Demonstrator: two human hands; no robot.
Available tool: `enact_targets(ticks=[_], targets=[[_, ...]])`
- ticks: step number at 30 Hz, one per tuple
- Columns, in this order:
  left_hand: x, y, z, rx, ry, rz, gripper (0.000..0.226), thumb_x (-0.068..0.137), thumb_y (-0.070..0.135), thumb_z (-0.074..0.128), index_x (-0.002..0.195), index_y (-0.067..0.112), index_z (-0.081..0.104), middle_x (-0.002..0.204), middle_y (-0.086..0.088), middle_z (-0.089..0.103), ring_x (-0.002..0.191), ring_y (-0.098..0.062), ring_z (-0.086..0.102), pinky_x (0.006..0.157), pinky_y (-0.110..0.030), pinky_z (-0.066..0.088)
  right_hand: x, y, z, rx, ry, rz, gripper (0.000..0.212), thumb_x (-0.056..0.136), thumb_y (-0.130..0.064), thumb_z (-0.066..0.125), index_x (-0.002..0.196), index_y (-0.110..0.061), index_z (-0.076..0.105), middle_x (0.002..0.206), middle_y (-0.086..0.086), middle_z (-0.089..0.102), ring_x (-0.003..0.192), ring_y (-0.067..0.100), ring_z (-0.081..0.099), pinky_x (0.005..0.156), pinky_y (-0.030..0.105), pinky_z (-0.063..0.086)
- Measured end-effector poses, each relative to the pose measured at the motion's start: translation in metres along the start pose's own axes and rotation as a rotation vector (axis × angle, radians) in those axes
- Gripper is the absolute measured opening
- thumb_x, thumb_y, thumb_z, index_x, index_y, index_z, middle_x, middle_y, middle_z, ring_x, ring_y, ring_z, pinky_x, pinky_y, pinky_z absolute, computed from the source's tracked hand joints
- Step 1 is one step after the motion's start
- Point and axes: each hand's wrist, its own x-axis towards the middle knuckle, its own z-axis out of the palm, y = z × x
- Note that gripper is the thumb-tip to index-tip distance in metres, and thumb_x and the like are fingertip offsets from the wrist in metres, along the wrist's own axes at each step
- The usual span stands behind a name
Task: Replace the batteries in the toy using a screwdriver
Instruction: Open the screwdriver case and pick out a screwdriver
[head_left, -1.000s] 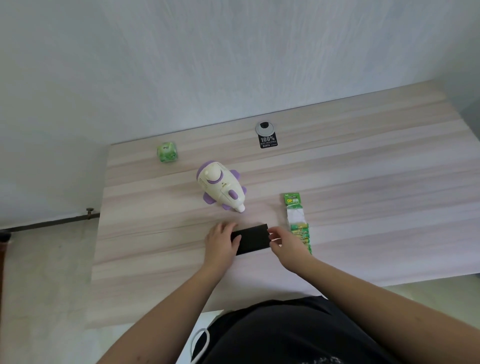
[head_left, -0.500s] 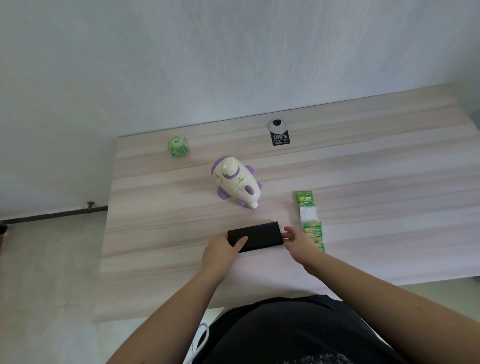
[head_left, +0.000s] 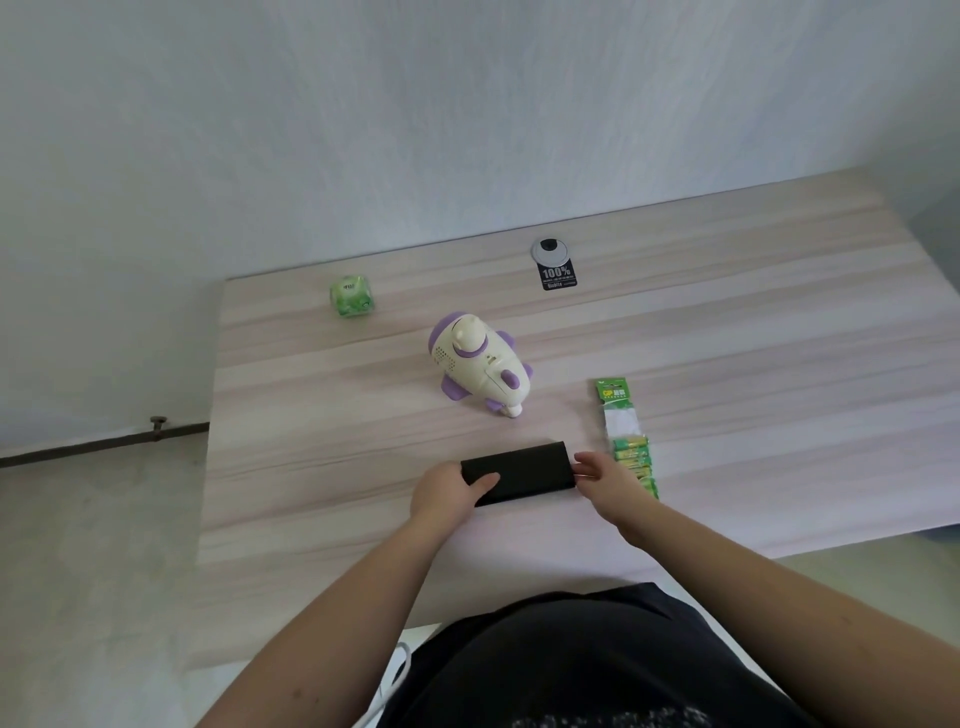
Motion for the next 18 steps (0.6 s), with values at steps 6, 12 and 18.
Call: enact_targets(ticks=[6, 12, 18], targets=[[0.001, 0.002, -0.005, 0.011, -0.008, -0.001, 0.067, 0.079, 0.071, 0.055, 0.104, 0.009, 0.064, 0.096, -0.005, 0.067, 0.089, -0.024, 0.063, 0.070, -0.033, 0.048, -0.001, -0.006, 0.002, -0.188, 0.083, -0.056, 0.038, 0.097, -0.022, 0.054, 0.135, -0.014, 0.051, 0.126, 0.002, 0.061, 0.112, 0.019, 0.057, 0.089, 0.028, 0.046], [0.001, 0.003, -0.006, 0.020, -0.026, 0.009, 0.064, 0.079, 0.072, 0.054, 0.097, 0.012, 0.064, 0.092, -0.004, 0.067, 0.085, -0.023, 0.063, 0.072, -0.035, 0.052, 0.009, -0.014, 0.008, -0.383, 0.174, -0.080, 0.026, 0.098, -0.028, 0.052, 0.120, -0.015, 0.057, 0.108, 0.005, 0.067, 0.094, 0.021, 0.062, 0.075, 0.028, 0.048], [0.002, 0.002, -0.007, 0.067, -0.003, 0.008, 0.056, 0.082, 0.069, 0.054, 0.088, 0.013, 0.056, 0.078, 0.004, 0.052, 0.076, -0.020, 0.054, 0.060, -0.031, 0.038, 0.006, -0.008, 0.011, -0.411, 0.221, -0.150, 0.023, 0.099, -0.027, 0.049, 0.117, -0.015, 0.056, 0.105, 0.004, 0.067, 0.090, 0.020, 0.063, 0.077, 0.032, 0.053]])
